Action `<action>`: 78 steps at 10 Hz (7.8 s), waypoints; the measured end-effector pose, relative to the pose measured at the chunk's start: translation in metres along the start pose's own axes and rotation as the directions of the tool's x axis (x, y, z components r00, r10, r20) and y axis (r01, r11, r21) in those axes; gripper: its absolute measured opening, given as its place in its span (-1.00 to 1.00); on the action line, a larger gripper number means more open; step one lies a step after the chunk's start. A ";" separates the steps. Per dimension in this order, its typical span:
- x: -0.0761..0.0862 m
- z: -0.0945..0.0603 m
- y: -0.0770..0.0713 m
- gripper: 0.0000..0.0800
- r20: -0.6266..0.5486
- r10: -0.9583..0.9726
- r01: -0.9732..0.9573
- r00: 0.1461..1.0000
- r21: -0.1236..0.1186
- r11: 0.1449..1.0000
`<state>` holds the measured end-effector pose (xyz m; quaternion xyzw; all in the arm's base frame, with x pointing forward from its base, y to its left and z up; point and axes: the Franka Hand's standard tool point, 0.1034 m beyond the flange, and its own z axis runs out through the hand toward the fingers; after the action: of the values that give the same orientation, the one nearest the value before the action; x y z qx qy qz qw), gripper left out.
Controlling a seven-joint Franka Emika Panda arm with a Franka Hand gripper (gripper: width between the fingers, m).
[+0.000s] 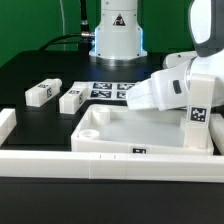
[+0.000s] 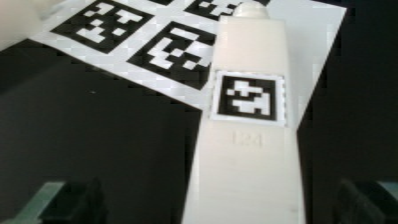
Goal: Assemble desk
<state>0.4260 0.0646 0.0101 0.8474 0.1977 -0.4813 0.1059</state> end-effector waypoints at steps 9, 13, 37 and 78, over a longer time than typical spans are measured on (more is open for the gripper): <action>0.000 -0.001 0.001 -0.28 -0.002 0.000 0.000 1.000 0.001 1.000; -0.038 -0.026 0.014 -0.28 0.018 -0.007 0.007 1.000 0.026 1.000; -0.096 -0.162 0.131 -0.27 -0.940 0.192 -0.144 0.281 0.157 0.977; -0.072 -0.150 0.199 -0.27 -0.888 0.458 -0.270 0.046 0.430 0.861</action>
Offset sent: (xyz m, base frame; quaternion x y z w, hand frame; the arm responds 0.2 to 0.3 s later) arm 0.0000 0.0002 0.0008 0.0000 -0.0012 0.0003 1.0000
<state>0.5958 -0.0762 0.1470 0.9767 -0.0393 0.2106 0.0090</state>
